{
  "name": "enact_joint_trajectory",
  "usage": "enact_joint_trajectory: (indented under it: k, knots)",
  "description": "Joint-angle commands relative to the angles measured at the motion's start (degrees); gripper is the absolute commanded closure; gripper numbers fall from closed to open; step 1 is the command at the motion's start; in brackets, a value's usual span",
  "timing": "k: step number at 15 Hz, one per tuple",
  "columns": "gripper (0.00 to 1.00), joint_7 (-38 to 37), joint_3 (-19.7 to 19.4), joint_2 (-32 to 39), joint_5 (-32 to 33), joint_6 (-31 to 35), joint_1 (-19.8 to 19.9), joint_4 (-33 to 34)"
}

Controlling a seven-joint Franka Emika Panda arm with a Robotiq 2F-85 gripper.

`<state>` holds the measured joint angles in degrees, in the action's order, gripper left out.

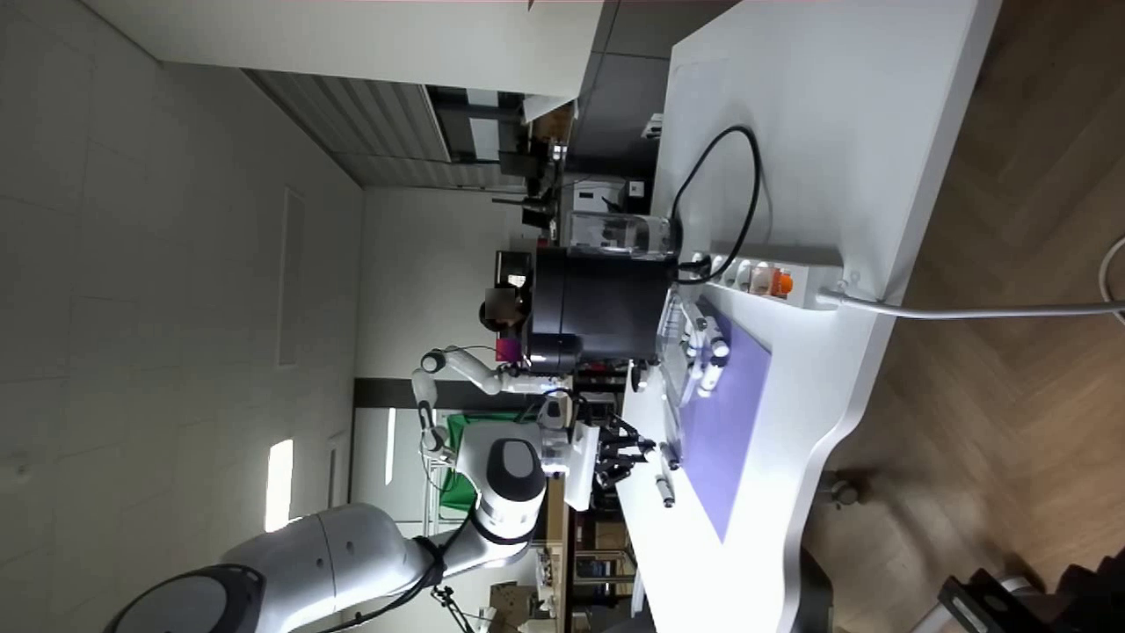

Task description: Remove three bottles from the clear container and place them on the left side of the table

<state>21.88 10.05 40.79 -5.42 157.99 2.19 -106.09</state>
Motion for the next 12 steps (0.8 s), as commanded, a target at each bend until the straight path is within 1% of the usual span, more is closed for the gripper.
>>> enact_joint_trajectory:
  k: [1,5,6,7,8,12]
  knots:
    - [0.93,-2.07,0.53,-4.23,1.62,1.10,0.06,-5.53]
    - [0.93,-2.03,0.51,-5.78,2.14,0.02,-0.05,-7.56]
    - [0.93,-1.91,-0.11,-6.27,3.15,-0.92,-0.43,-7.96]
    - [0.93,-0.96,1.05,-3.19,2.50,0.31,0.39,-5.19]
    - [0.73,-0.92,1.07,-3.32,2.67,0.22,0.40,-5.37]
    - [0.73,-0.89,1.16,-2.95,2.92,0.33,0.44,-5.36]
